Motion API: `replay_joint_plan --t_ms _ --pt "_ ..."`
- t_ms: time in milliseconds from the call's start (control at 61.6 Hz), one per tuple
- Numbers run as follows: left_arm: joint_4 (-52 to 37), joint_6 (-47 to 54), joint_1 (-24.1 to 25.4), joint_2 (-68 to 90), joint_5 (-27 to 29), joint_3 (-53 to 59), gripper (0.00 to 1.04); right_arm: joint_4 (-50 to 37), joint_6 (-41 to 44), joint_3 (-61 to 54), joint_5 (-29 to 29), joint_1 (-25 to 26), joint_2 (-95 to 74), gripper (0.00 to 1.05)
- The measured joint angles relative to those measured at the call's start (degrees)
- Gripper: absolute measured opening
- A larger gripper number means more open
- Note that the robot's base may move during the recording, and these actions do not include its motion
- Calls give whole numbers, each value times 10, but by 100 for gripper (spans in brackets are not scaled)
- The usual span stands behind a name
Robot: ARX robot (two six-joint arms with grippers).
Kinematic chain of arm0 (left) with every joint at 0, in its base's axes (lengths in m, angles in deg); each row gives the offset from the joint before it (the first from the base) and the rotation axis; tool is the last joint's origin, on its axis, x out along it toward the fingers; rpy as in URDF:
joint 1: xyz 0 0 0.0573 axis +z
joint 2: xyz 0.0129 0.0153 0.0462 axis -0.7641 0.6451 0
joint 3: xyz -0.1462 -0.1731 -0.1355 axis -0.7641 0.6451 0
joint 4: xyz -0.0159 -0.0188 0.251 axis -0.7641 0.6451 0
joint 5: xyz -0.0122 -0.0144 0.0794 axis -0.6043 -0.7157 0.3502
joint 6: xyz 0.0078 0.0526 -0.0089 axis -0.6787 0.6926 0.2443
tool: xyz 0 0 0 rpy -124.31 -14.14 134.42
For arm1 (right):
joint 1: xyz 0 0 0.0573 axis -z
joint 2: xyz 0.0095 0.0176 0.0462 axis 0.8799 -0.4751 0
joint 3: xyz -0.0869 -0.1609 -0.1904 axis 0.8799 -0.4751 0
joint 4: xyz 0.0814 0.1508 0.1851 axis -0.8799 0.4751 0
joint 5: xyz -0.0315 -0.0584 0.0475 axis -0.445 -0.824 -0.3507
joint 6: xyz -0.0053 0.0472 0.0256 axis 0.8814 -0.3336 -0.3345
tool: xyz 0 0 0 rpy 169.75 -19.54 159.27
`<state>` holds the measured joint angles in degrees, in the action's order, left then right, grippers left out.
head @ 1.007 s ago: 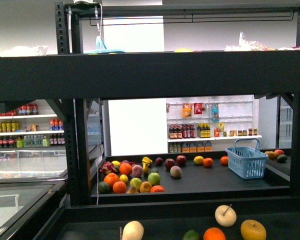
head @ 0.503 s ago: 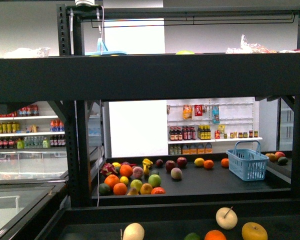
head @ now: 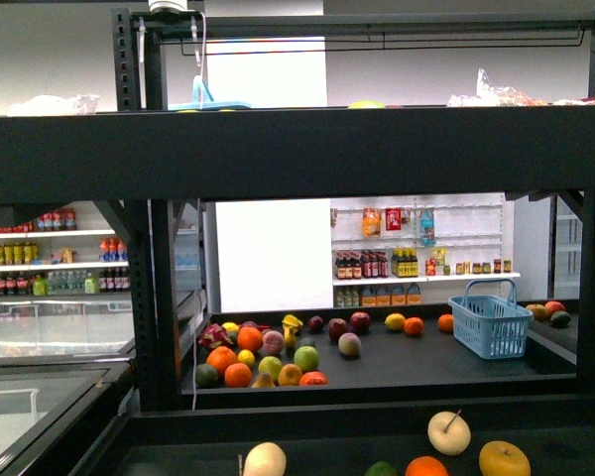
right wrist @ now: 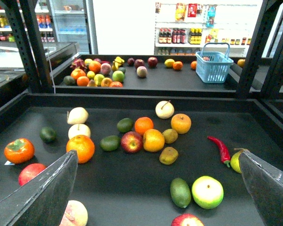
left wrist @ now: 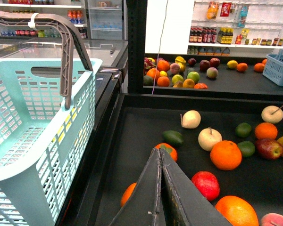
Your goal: Pick lemon from shelf
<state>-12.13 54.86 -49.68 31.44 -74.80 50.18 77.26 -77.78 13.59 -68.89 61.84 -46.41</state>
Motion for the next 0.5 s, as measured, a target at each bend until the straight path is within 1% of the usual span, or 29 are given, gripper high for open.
replay_joint_plan --t_ms 357,422,503 --pt "-1 0 0 -2 -1 0 3 0 0 0 0 0 0 102" --pt "-1 0 0 -2 -1 0 13 0 0 0 0 0 0 102" --pt "-1 0 0 -2 -1 0 31 0 0 0 0 0 0 102"
